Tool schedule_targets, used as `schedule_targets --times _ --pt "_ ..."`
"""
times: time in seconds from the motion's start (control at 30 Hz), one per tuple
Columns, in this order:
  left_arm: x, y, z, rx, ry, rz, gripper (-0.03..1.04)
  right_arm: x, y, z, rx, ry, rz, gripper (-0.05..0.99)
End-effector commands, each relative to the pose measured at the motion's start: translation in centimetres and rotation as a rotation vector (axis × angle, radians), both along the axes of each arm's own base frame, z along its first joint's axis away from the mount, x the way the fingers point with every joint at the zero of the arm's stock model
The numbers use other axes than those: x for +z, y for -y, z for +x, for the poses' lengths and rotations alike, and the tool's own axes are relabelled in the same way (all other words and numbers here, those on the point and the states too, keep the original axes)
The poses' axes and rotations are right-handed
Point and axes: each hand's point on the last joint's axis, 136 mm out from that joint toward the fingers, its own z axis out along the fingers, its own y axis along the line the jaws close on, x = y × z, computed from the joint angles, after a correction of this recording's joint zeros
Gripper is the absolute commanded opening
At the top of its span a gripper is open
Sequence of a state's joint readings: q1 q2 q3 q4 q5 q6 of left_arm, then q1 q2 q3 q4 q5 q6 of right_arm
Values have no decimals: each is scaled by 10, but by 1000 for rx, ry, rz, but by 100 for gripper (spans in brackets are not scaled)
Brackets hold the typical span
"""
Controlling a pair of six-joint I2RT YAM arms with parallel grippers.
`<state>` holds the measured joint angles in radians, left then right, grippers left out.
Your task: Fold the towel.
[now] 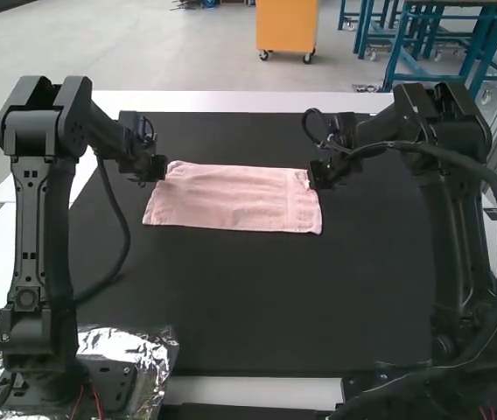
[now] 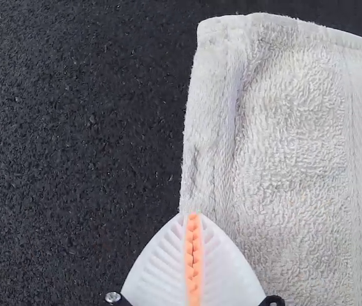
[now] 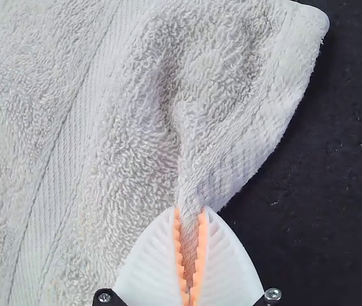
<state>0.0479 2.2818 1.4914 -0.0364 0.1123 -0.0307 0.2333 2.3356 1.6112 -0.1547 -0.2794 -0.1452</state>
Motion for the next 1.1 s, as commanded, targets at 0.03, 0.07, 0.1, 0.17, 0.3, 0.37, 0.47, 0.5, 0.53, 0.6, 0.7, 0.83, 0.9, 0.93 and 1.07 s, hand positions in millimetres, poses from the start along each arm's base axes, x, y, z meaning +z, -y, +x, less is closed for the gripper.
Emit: schedule_targets --times 0.03,0.07,0.1,0.17,0.3,0.37,0.47,0.5,0.53,0.6,0.7,0.83,0.9,0.93,1.07 --pt "44 7 4 -37 68 -39 2 54 -11 14 15 77 74 -2" --pt "46 8 3 -40 68 -39 2 58 -12 15 15 82 78 -2" --pt "48 8 3 -41 71 -40 2 60 -12 15 16 83 79 -2" --pt "55 8 3 -43 81 -42 2 64 -12 15 11 84 83 -2" --pt "57 7 0 -44 74 -40 2 63 -13 10 19 68 85 -2" --pt "50 6 0 -47 68 -29 2 59 -12 7 22 56 84 -2" --pt "36 5 -2 -57 38 -11 32 55 -13 4 25 45 86 -2" --pt "32 4 -4 -50 27 -9 49 54 -12 4 25 42 88 -2" --pt "28 0 -4 -38 20 -2 58 53 -13 3 27 39 89 -2" --pt "20 -3 -4 -25 14 9 75 52 -13 1 29 34 90 -2" --pt "8 -6 -5 -15 -6 18 85 49 -13 -1 30 28 90 -2" --pt "-8 -11 -6 6 -30 42 90 47 -11 -1 27 24 92 -2" --pt "-16 -10 -7 4 -42 43 90 47 -10 -1 28 21 97 -2" --pt "-22 -10 -9 4 -53 43 89 47 -9 -1 27 22 97 -2" --pt "-39 -9 -15 -3 -82 26 3 44 -6 -1 22 15 98 -2"
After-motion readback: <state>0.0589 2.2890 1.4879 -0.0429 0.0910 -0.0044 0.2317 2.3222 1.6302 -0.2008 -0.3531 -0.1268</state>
